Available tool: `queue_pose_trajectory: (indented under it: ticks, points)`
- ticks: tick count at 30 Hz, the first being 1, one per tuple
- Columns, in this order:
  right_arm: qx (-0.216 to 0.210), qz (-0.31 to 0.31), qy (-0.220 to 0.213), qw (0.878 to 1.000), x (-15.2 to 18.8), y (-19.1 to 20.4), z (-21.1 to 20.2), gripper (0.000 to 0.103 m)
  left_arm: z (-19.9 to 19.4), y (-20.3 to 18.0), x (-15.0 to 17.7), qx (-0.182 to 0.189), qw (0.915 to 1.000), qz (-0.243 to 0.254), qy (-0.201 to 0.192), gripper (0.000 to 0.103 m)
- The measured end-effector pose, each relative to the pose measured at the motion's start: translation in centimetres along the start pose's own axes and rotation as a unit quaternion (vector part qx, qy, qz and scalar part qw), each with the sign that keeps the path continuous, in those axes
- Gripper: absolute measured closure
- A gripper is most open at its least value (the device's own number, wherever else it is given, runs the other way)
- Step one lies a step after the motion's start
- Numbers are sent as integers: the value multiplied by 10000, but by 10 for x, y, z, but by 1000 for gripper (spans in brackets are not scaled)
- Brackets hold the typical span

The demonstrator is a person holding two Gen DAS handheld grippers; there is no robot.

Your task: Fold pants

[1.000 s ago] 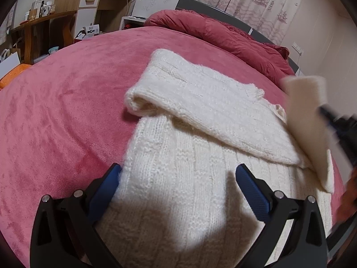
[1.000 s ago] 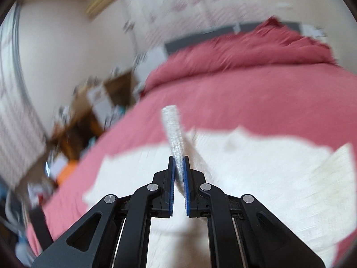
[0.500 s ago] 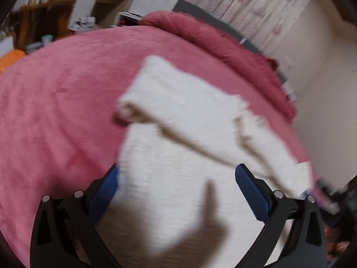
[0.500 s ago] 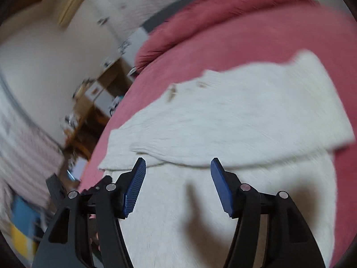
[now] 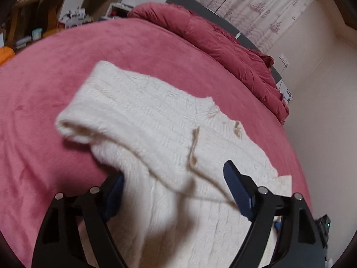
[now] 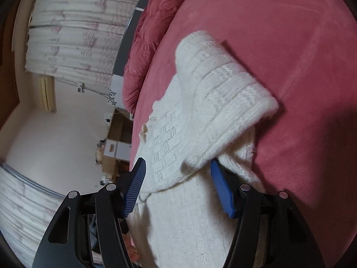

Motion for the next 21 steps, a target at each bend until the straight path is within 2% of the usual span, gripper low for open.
queue_pose_trajectory:
  ticks: [4,5,7,11,13,15,18,19,20,21]
  points:
    - [-66,235,10,9997,1,-1,1,43,-23,42,22,-605,9979,-204,-105,19]
    - [-64,285,-2,9996,1,-1,1,43,-27,52,27,-640,9974,-305,-100,18]
    - [-45,358,-52,9993,-2,-1,1,43,-30,71,40,-867,9956,-326,124,18]
    - [-40,433,-254,9987,-5,-5,-9,43,-49,74,62,-1128,9926,400,215,17]
    - [-57,476,-233,9986,-5,-5,-7,43,-58,69,73,-1062,9904,852,221,16]
    - [-51,476,-187,9987,-4,-5,-5,43,-71,75,76,-1026,9905,912,-81,16]
    - [-61,473,-166,9987,-4,-6,-4,43,-101,93,58,-903,9915,557,-758,14]
    - [-81,500,-162,9986,-5,-6,-5,43,-106,97,52,-908,9907,494,-883,10]
    - [-96,524,-155,9985,-5,-7,-5,43,-110,104,44,-906,9905,419,-941,10]
    - [-95,534,-154,9984,-5,-9,-6,43,-108,112,35,-820,9924,352,-843,10]
Point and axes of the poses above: each gripper's, at about its wrist camera, not at the fingertips, and z roughly the way its jaws point, y to its left, x to its underside, the point moved 8 cm from there along z, roughly the way its jaws point, and after that the axes turned 1 degree about x, right-handed, at the moved point
